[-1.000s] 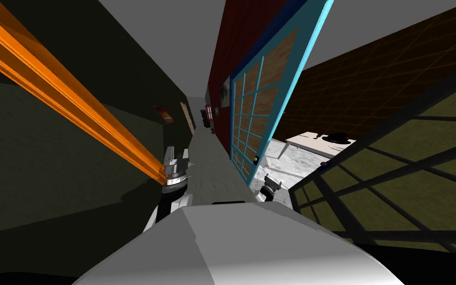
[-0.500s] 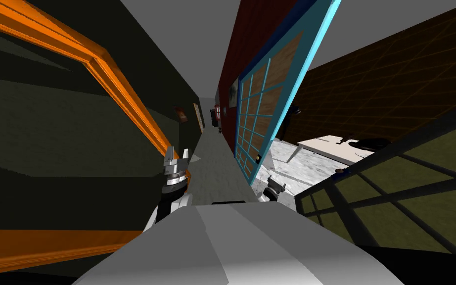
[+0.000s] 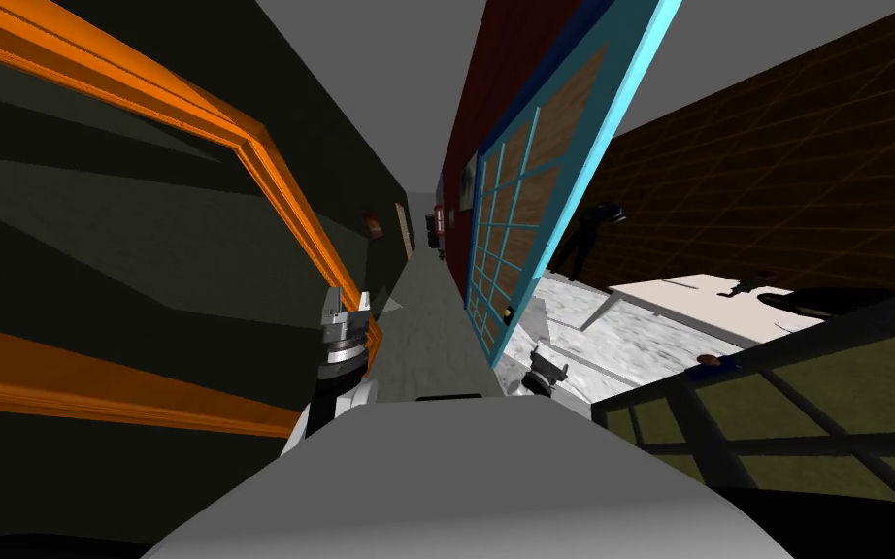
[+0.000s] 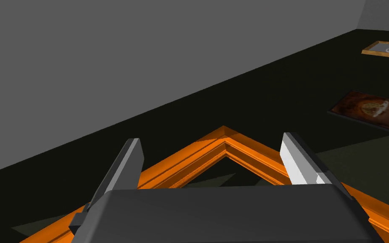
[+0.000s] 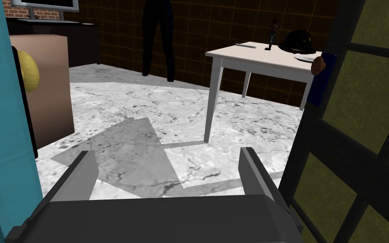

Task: Push the door open

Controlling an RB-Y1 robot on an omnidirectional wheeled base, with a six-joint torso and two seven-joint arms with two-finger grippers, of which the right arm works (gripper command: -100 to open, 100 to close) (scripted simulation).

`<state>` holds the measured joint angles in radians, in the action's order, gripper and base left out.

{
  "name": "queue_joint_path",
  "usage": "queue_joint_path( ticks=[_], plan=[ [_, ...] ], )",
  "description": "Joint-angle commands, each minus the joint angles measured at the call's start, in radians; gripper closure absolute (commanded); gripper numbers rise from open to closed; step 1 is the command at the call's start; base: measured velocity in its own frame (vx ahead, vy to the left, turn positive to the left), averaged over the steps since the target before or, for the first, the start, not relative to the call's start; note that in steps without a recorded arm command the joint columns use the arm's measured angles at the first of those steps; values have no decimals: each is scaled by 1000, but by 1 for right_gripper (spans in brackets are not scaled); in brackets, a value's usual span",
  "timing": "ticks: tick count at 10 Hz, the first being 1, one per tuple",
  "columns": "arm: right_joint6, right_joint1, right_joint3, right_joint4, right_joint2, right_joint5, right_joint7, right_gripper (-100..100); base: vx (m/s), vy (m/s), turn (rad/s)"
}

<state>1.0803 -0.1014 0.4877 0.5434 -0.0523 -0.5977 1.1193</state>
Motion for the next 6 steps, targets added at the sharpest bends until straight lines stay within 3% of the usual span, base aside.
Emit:
queue_joint_path(
  ticks=[1, 2, 6],
  plan=[
    [4, 7, 2, -9, -14, 1, 10, -100, -44, -150, 288],
    [3, 13, 3, -6, -18, 1, 13, -100, -55, -158, 265],
    [-1, 40, 6, 8, -33, 3, 26, -100, -21, -204, 159]
  ],
)
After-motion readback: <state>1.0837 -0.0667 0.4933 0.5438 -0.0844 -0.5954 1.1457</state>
